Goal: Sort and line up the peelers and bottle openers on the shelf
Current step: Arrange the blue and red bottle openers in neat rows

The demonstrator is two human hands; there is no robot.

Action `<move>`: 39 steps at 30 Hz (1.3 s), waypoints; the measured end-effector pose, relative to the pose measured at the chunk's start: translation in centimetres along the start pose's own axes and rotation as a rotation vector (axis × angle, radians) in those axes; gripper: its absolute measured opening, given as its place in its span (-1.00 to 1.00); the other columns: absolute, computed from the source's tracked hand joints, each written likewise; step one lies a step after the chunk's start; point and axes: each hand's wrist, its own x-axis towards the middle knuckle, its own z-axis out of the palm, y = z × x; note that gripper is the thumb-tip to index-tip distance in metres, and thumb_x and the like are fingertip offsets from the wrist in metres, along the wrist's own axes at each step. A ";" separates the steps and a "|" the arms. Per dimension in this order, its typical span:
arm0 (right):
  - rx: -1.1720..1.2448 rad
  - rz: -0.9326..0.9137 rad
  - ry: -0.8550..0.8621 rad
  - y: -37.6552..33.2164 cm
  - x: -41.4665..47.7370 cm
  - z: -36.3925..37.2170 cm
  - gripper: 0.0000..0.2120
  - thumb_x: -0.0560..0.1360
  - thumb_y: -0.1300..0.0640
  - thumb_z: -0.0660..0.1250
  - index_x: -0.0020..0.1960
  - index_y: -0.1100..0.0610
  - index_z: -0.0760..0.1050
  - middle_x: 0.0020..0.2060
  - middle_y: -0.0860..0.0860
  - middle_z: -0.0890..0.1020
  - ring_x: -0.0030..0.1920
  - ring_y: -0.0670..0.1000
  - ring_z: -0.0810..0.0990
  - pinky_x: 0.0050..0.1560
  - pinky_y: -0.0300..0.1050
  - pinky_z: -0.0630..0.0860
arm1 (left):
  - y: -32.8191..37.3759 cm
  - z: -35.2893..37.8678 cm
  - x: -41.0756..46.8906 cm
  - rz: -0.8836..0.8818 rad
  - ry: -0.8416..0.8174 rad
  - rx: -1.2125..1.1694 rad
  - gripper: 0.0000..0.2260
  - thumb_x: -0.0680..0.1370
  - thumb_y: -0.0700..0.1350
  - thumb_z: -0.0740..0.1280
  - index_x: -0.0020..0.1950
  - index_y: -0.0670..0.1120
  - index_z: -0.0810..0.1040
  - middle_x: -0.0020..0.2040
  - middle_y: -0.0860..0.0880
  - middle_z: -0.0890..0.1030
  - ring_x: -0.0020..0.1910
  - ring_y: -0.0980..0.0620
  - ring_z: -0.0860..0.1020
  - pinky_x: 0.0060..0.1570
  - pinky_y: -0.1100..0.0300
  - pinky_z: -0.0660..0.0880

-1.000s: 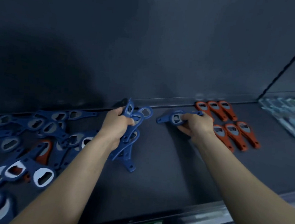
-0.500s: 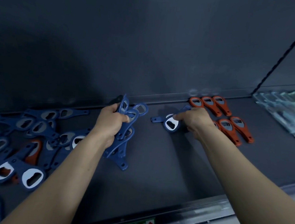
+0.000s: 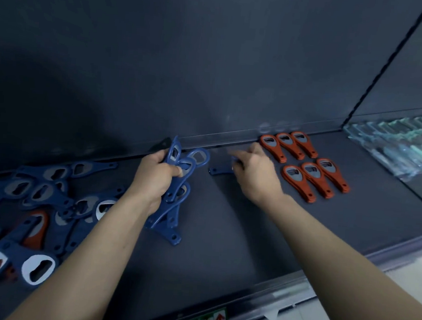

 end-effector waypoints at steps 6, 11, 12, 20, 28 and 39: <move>-0.245 -0.049 -0.189 -2.2 -0.6 1.6 -0.75 0.51 0.28 0.16 0.17 0.22 0.47 0.06 0.16 0.34 -0.02 0.23 0.44 -0.17 -0.04 0.39 | 0.0 -1.2 0.2 -0.005 0.015 0.004 -0.73 0.46 -0.37 0.29 0.08 -0.11 0.59 -0.32 0.01 0.61 -0.38 0.02 0.56 -0.44 0.18 0.48; -0.371 -0.081 -0.250 -3.2 -0.6 2.0 -0.72 0.46 0.40 0.18 0.15 0.23 0.44 0.09 0.17 0.34 0.07 0.19 0.39 -0.17 -0.09 0.31 | -0.2 -2.0 0.1 -0.011 0.010 0.021 -0.71 0.46 -0.36 0.31 0.13 -0.12 0.58 -0.33 0.02 0.61 -0.40 0.05 0.55 -0.44 0.18 0.48; -0.415 -0.106 -0.245 -3.3 -0.5 2.0 -0.71 0.46 0.40 0.20 0.15 0.22 0.45 0.10 0.17 0.35 0.08 0.18 0.41 -0.16 -0.10 0.30 | -0.2 -2.0 0.1 -0.012 0.010 0.020 -0.71 0.46 -0.36 0.31 0.13 -0.13 0.58 -0.33 0.02 0.61 -0.40 0.05 0.55 -0.44 0.18 0.48; -0.397 -0.173 -0.266 -2.2 -0.1 1.6 -0.74 0.49 0.38 0.22 0.14 0.17 0.42 0.10 0.11 0.31 0.03 0.11 0.37 -0.21 -0.11 0.32 | 0.0 -1.4 0.1 -0.011 0.016 0.021 -0.69 0.46 -0.36 0.31 0.15 -0.11 0.57 -0.25 -0.02 0.64 -0.34 0.02 0.58 -0.41 0.17 0.48; -0.220 0.011 -0.083 0.6 -0.6 0.8 -0.74 0.56 0.19 0.15 0.22 0.19 0.42 0.09 0.14 0.46 0.10 0.19 0.45 -0.09 -0.05 0.37 | -0.4 0.1 0.1 -0.015 0.021 0.008 -0.70 0.45 -0.37 0.31 0.14 -0.13 0.58 -0.32 0.03 0.63 -0.38 0.05 0.56 -0.39 0.16 0.48; -0.205 0.285 -0.048 -1.0 0.7 2.5 -0.77 0.55 0.18 0.21 0.11 0.31 0.46 0.08 0.21 0.50 0.12 0.19 0.44 -0.10 -0.08 0.37 | -0.7 0.5 -0.1 -0.017 0.061 0.024 -0.70 0.45 -0.37 0.32 0.12 -0.12 0.59 -0.30 0.02 0.63 -0.33 0.03 0.57 -0.34 0.17 0.47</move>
